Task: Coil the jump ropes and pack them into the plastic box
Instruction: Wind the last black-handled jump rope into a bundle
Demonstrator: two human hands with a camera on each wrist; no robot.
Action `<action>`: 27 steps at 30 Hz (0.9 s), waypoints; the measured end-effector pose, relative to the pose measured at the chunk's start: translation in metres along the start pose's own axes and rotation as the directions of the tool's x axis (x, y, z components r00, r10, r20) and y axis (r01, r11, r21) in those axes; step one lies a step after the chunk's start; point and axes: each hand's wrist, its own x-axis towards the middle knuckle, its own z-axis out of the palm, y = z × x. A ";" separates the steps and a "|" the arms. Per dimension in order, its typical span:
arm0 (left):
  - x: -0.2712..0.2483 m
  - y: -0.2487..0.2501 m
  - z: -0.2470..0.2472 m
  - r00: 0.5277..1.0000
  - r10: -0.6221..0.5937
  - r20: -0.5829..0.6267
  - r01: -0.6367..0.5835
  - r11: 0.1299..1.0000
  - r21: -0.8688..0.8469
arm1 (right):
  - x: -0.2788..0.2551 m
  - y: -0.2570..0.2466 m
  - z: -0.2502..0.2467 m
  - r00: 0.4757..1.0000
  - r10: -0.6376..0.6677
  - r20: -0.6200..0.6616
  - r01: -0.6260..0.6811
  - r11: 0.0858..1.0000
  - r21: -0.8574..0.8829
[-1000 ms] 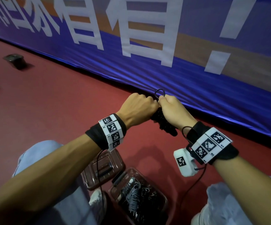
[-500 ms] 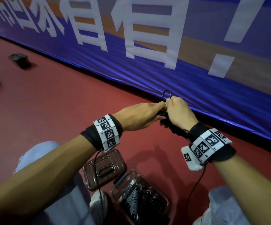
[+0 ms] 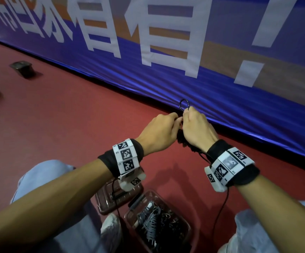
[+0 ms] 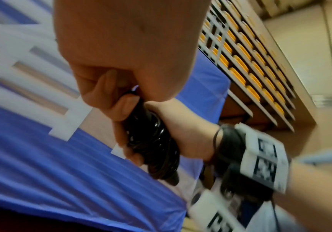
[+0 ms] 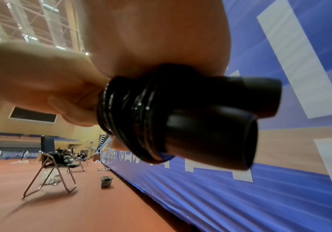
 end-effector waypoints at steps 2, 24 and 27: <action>0.005 -0.002 -0.001 0.986 -0.159 0.045 0.163 0.982 -0.099 | -0.004 -0.002 0.002 0.999 -0.036 -0.005 0.036 0.999 -0.040; 0.018 -0.032 -0.049 0.480 -0.203 0.854 0.877 0.137 -0.460 | -0.017 -0.006 0.007 0.925 -0.369 -0.093 0.364 0.929 -0.065; 0.020 -0.035 -0.051 0.470 -0.177 0.865 0.881 0.160 -0.446 | -0.015 -0.005 0.005 0.928 -0.365 -0.078 0.360 0.931 -0.064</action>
